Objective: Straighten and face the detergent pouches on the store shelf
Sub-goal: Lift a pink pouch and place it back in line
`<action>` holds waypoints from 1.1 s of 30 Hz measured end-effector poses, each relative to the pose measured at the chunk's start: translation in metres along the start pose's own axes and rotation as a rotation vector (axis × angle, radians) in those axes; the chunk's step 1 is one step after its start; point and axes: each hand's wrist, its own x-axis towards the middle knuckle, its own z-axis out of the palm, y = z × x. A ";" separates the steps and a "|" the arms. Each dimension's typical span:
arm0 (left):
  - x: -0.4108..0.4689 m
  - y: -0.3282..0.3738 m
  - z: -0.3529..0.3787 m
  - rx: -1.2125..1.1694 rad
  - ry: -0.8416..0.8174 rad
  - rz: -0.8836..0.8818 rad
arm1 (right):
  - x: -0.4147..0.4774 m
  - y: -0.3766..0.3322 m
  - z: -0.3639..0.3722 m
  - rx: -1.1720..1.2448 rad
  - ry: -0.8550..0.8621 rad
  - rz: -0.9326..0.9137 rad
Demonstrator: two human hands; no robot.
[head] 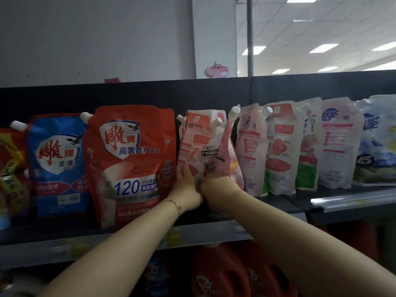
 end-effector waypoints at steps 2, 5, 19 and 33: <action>0.005 0.003 0.004 -0.032 0.008 -0.084 | 0.004 0.003 0.008 -0.078 -0.008 0.002; 0.013 0.006 0.007 -0.134 0.045 -0.136 | 0.007 0.009 0.018 -0.151 -0.061 0.074; 0.031 0.012 0.022 -0.228 0.189 -0.184 | -0.014 0.039 0.012 -0.097 -0.178 0.268; 0.031 -0.009 -0.004 -0.430 -0.075 -0.129 | -0.029 0.057 0.016 -0.193 -0.350 0.387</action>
